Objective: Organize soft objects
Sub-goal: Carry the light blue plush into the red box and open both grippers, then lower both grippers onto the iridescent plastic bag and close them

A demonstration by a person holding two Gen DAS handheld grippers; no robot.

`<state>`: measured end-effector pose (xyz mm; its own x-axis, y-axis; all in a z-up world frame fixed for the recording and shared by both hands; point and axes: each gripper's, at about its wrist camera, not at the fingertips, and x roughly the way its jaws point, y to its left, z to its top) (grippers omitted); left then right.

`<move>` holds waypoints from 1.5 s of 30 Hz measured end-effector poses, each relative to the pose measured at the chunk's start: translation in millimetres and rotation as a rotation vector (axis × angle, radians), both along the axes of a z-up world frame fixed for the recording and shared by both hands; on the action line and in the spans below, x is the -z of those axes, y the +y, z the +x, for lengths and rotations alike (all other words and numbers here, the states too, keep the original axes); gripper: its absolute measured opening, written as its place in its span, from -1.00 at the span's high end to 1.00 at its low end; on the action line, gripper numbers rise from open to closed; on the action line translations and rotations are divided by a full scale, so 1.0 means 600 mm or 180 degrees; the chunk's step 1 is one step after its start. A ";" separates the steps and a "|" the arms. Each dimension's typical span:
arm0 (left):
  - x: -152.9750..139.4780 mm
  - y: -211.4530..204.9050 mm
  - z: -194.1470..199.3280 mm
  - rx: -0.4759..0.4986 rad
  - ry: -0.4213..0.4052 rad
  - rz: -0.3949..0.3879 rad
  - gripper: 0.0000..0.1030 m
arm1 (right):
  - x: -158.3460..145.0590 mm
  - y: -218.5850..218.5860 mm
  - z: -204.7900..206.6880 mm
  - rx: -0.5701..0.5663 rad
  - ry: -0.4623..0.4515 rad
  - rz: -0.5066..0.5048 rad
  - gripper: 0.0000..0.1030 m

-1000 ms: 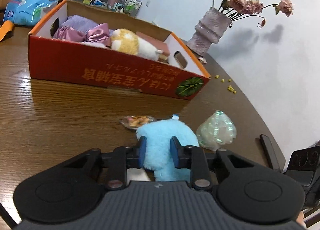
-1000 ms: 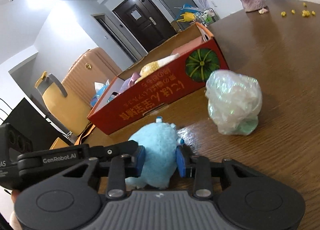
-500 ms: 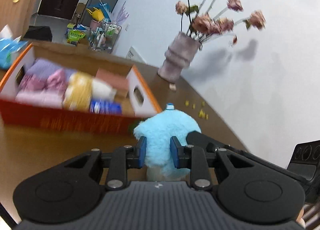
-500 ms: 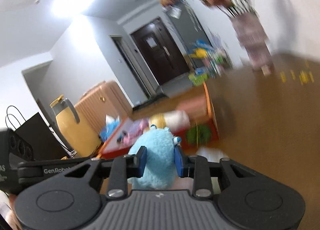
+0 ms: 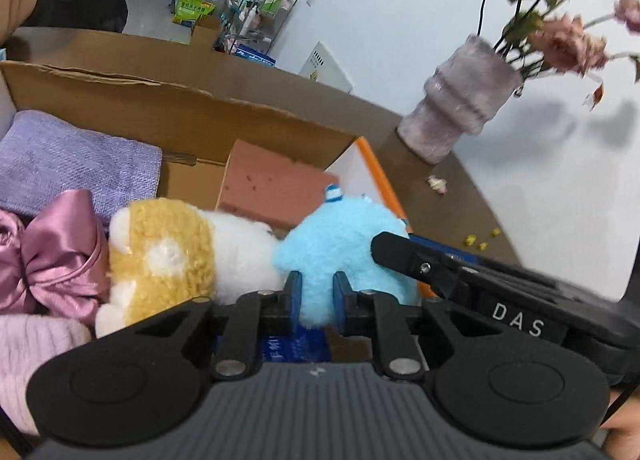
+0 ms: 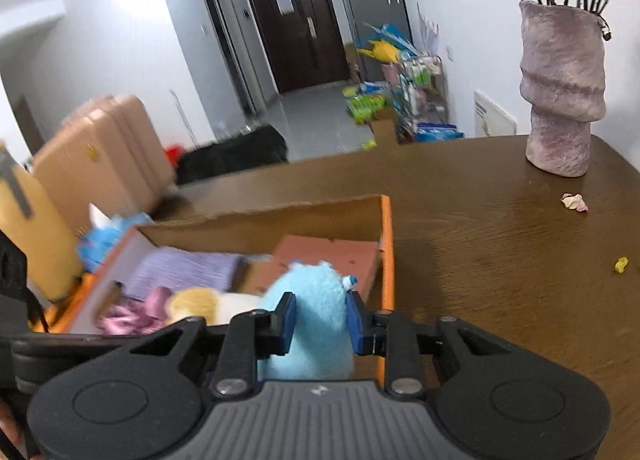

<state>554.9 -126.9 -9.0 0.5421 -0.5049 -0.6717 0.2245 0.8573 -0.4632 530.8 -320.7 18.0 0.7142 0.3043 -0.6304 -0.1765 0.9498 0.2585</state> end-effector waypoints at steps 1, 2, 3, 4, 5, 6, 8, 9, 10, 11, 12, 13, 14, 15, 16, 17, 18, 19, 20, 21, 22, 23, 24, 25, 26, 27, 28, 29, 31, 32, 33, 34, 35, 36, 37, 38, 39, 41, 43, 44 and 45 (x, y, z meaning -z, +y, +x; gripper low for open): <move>0.005 -0.004 0.002 0.0058 0.0003 0.0041 0.67 | 0.008 0.003 0.003 -0.0018 0.0029 -0.0073 0.58; 0.009 -0.010 0.003 0.0100 0.0035 0.0090 0.68 | 0.013 0.008 0.009 -0.0029 0.0071 -0.0191 0.81; 0.013 -0.015 0.001 0.0113 0.0056 0.0157 0.76 | 0.021 0.016 0.012 -0.0059 0.0110 -0.0334 0.88; 0.016 -0.018 -0.002 0.0092 0.0034 0.0215 0.77 | 0.031 0.027 0.013 -0.0113 0.0155 -0.0478 1.00; 0.018 -0.015 0.000 0.0089 0.0031 0.0195 0.75 | 0.038 0.038 0.014 -0.0155 0.0146 -0.0606 1.00; 0.020 -0.010 0.005 0.0097 0.0062 0.0130 0.74 | 0.039 0.046 0.012 -0.0135 0.0110 -0.0701 0.98; 0.015 0.001 0.005 0.0067 0.0094 0.0058 0.73 | 0.035 0.047 0.015 -0.0138 0.0160 -0.0675 0.89; 0.007 0.003 -0.002 0.0068 0.0035 0.0095 0.72 | 0.033 0.047 0.014 -0.0141 0.0185 -0.0639 0.86; -0.006 0.005 -0.012 0.0103 -0.0080 0.0153 0.71 | 0.030 0.045 0.013 -0.0137 0.0203 -0.0616 0.81; -0.018 0.004 -0.018 0.0126 -0.0156 0.0187 0.70 | 0.025 0.043 0.011 -0.0139 0.0198 -0.0607 0.78; -0.033 0.008 -0.028 0.0134 -0.0223 0.0201 0.68 | 0.018 0.037 0.009 -0.0142 0.0176 -0.0583 0.77; -0.051 0.013 -0.040 0.0135 -0.0300 0.0224 0.67 | 0.010 0.035 0.004 -0.0139 0.0153 -0.0547 0.77; -0.067 0.017 -0.050 0.0113 -0.0362 0.0264 0.64 | -0.001 0.032 -0.001 -0.0139 0.0127 -0.0508 0.77; -0.082 0.019 -0.062 0.0075 -0.0401 0.0309 0.61 | -0.015 0.029 -0.009 -0.0143 0.0088 -0.0481 0.77; -0.099 0.024 -0.078 0.0051 -0.0443 0.0359 0.60 | -0.029 0.026 -0.020 -0.0145 0.0041 -0.0471 0.76; -0.115 0.029 -0.096 0.0033 -0.0512 0.0412 0.55 | -0.043 0.024 -0.032 -0.0148 -0.0008 -0.0479 0.73; -0.128 0.034 -0.114 -0.0010 -0.0591 0.0469 0.43 | -0.058 0.021 -0.045 -0.0158 -0.0064 -0.0491 0.73; -0.143 0.041 -0.139 -0.0069 -0.0715 0.0549 0.33 | -0.074 0.018 -0.063 -0.0170 -0.0120 -0.0484 0.70; -0.157 0.046 -0.161 -0.0113 -0.0846 0.0651 0.11 | -0.089 0.014 -0.083 -0.0180 -0.0174 -0.0462 0.64; -0.168 0.052 -0.186 -0.0175 -0.0989 0.0772 -0.08 | -0.102 0.010 -0.099 -0.0185 -0.0218 -0.0443 0.60; -0.180 0.058 -0.213 -0.0242 -0.1140 0.0892 -0.18 | -0.115 0.005 -0.120 -0.0191 -0.0273 -0.0424 0.51; -0.189 0.065 -0.236 -0.0280 -0.1253 0.0978 -0.34 | -0.127 -0.001 -0.142 -0.0199 -0.0342 -0.0404 0.38; -0.196 0.071 -0.260 -0.0308 -0.1344 0.1048 -0.44 | -0.139 -0.007 -0.168 -0.0212 -0.0412 -0.0384 0.32; -0.203 0.080 -0.289 -0.0341 -0.1413 0.1094 -0.47 | -0.149 -0.013 -0.193 -0.0222 -0.0476 -0.0364 0.25; -0.207 0.086 -0.312 -0.0367 -0.1445 0.1112 -0.48 | -0.155 -0.018 -0.217 -0.0222 -0.0533 -0.0345 0.22; -0.211 0.095 -0.336 -0.0405 -0.1468 0.1121 -0.52 | -0.162 -0.024 -0.243 -0.0228 -0.0589 -0.0323 0.21; -0.213 0.105 -0.364 -0.0435 -0.1504 0.1125 -0.55 | -0.166 -0.030 -0.269 -0.0234 -0.0638 -0.0294 0.20; -0.214 0.113 -0.394 -0.0461 -0.1555 0.1132 -0.61 | -0.168 -0.037 -0.296 -0.0237 -0.0688 -0.0263 0.19; -0.208 0.129 -0.453 -0.0566 -0.1672 0.1108 -0.69 | -0.168 -0.047 -0.346 -0.0265 -0.0794 -0.0206 0.14; -0.200 0.134 -0.485 -0.0673 -0.1710 0.1088 -0.69 | -0.165 -0.053 -0.375 -0.0279 -0.0859 -0.0158 0.10; -0.192 0.139 -0.514 -0.0734 -0.1731 0.1089 -0.69 | -0.162 -0.056 -0.403 -0.0297 -0.0933 -0.0118 0.07; -0.182 0.141 -0.545 -0.0793 -0.1754 0.1083 -0.69 | -0.156 -0.060 -0.431 -0.0315 -0.1013 -0.0089 0.05; -0.171 0.142 -0.576 -0.0870 -0.1774 0.1061 -0.70 | -0.148 -0.061 -0.452 -0.0309 -0.1074 -0.0104 0.05; -0.164 0.144 -0.601 -0.0922 -0.1788 0.1042 -0.75 | -0.139 -0.061 -0.481 -0.0288 -0.1158 -0.0161 0.04; -0.157 0.142 -0.627 -0.0959 -0.1808 0.1032 -0.77 | -0.131 -0.060 -0.505 -0.0273 -0.1233 -0.0205 0.02; -0.150 0.140 -0.652 -0.1012 -0.1816 0.1018 -0.81 | -0.124 -0.061 -0.530 -0.0269 -0.1301 -0.0222 -0.05; -0.144 0.137 -0.675 -0.1044 -0.1823 0.1011 -0.82 | -0.117 -0.064 -0.555 -0.0268 -0.1355 -0.0187 -0.08; -0.133 0.132 -0.715 -0.1062 -0.1815 0.1013 -0.82 | -0.102 -0.069 -0.595 -0.0273 -0.1408 -0.0039 -0.12; -0.126 0.126 -0.741 -0.1017 -0.1808 0.1024 -0.82 | -0.088 -0.072 -0.631 -0.0246 -0.1397 0.0066 -0.12; -0.124 0.124 -0.751 -0.0997 -0.1806 0.1022 -0.82 | -0.080 -0.073 -0.649 -0.0227 -0.1392 0.0098 -0.12; -0.123 0.120 -0.761 -0.0974 -0.1808 0.1020 -0.82 | -0.073 -0.075 -0.664 -0.0214 -0.1384 0.0129 -0.12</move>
<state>98.4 -54.6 64.8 0.9374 -0.0999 -0.3336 0.0842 0.9946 -0.0613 132.5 -365.8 61.7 0.8882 0.3773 -0.2622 -0.3380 0.9231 0.1832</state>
